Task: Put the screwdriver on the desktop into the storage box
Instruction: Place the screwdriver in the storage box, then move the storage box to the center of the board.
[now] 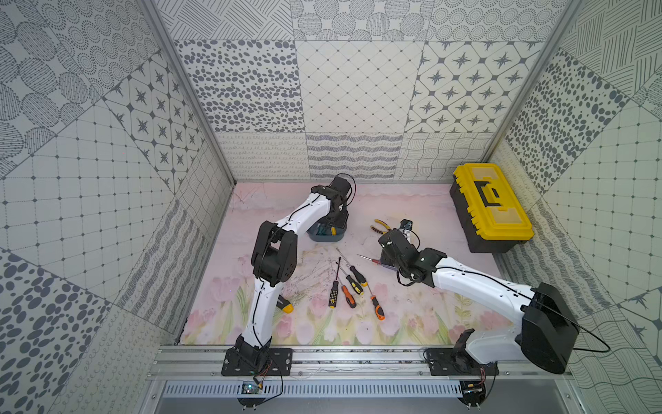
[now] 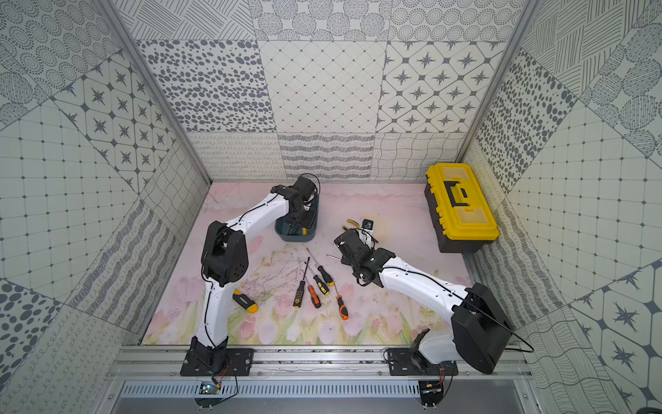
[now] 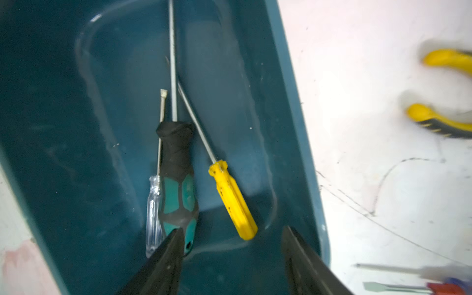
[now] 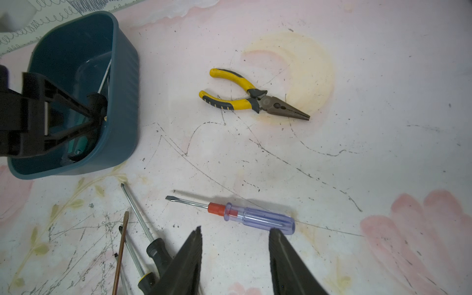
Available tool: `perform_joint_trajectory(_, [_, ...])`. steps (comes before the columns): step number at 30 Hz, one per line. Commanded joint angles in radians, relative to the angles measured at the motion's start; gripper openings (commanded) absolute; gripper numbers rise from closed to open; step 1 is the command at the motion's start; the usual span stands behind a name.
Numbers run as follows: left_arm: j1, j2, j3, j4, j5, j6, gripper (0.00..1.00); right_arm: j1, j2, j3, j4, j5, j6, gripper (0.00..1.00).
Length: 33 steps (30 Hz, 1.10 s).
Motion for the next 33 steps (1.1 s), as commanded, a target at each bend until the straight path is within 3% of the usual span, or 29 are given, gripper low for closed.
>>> perform_joint_trajectory(1, [0.033, -0.147, -0.059, 0.055, -0.006, -0.065, 0.74, -0.001, 0.007, 0.030, 0.009, 0.019, -0.008, 0.47])
perform_joint_trajectory(6, [0.160, -0.182, -0.095, 0.050, 0.134, -0.098, 0.82, -0.001, 0.050, 0.049, 0.022, -0.005, -0.019, 0.47])
perform_joint_trajectory(10, [0.228, -0.132, -0.091, 0.017, 0.206, -0.043, 0.80, -0.001, 0.083, 0.082, 0.024, -0.016, -0.041, 0.47])
perform_joint_trajectory(16, [0.243, -0.046, -0.076, 0.006, 0.174, -0.009, 0.66, -0.001, 0.113, 0.110, 0.025, -0.025, -0.053, 0.47])
perform_joint_trajectory(20, [0.243, -0.017, -0.083, 0.026, 0.117, -0.011, 0.48, -0.001, 0.119, 0.113, 0.025, -0.030, -0.049, 0.46])
perform_joint_trajectory(27, [0.245, 0.000, -0.115, 0.047, 0.073, -0.016, 0.29, -0.002, 0.118, 0.114, 0.020, -0.030, -0.047, 0.46])
perform_joint_trajectory(33, [0.245, -0.036, -0.188, 0.073, 0.034, -0.031, 0.06, -0.001, 0.119, 0.122, 0.012, -0.040, -0.058, 0.45])
